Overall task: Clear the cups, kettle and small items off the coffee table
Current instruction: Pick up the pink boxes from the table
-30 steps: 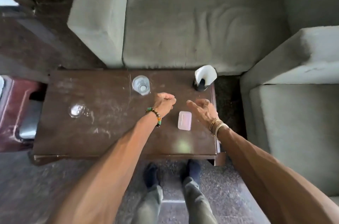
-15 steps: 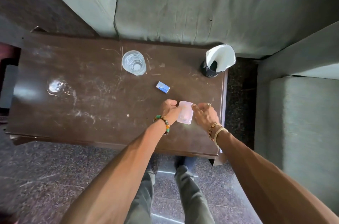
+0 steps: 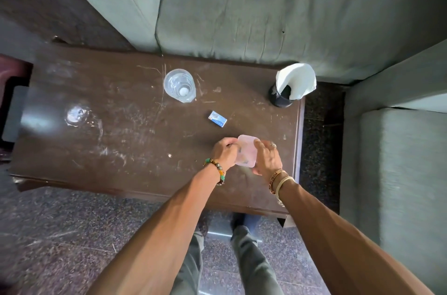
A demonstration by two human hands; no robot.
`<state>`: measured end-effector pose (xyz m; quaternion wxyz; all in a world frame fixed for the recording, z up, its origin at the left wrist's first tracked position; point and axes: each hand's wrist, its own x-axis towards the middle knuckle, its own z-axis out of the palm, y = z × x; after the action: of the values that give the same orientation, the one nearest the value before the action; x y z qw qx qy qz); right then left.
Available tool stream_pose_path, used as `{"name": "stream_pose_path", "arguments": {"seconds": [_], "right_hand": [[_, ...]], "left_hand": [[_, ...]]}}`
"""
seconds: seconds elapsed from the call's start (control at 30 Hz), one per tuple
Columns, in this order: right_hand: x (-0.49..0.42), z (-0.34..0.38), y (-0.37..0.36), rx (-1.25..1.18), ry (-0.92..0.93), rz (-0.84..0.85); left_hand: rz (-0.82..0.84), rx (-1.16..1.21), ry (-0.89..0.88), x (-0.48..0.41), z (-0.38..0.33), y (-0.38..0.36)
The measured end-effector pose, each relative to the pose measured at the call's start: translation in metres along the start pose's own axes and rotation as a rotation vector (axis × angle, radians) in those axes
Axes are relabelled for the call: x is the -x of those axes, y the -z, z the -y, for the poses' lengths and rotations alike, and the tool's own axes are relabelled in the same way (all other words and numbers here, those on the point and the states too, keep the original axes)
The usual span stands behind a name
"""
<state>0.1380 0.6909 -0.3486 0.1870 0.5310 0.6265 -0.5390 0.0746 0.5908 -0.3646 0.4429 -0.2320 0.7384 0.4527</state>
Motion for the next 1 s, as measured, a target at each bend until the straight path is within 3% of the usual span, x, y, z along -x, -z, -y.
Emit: {"name": "stream_pose_path", "arguments": {"seconds": [0.17, 0.23, 0.5, 0.73, 1.0], "right_hand": [[0.055, 0.051, 0.009, 0.000, 0.203, 0.001], [0.085, 0.084, 0.012, -0.114, 0.247, -0.013], [0.217, 0.209, 0.002, -0.110, 0.477, 0.036], [0.322, 0.241, -0.047, -0.034, 0.659, 0.130], [0.446, 0.213, -0.154, 0.015, 0.887, 0.283]], "left_hand": [[-0.023, 0.188, -0.029, 0.067, -0.059, 0.033], [-0.076, 0.215, -0.090, 0.100, -0.089, 0.053], [-0.150, 0.428, -0.296, 0.244, -0.165, 0.154], [-0.249, 0.611, -0.412, 0.330, -0.152, 0.250], [-0.463, 0.645, -0.529, 0.387, -0.071, 0.387]]}}
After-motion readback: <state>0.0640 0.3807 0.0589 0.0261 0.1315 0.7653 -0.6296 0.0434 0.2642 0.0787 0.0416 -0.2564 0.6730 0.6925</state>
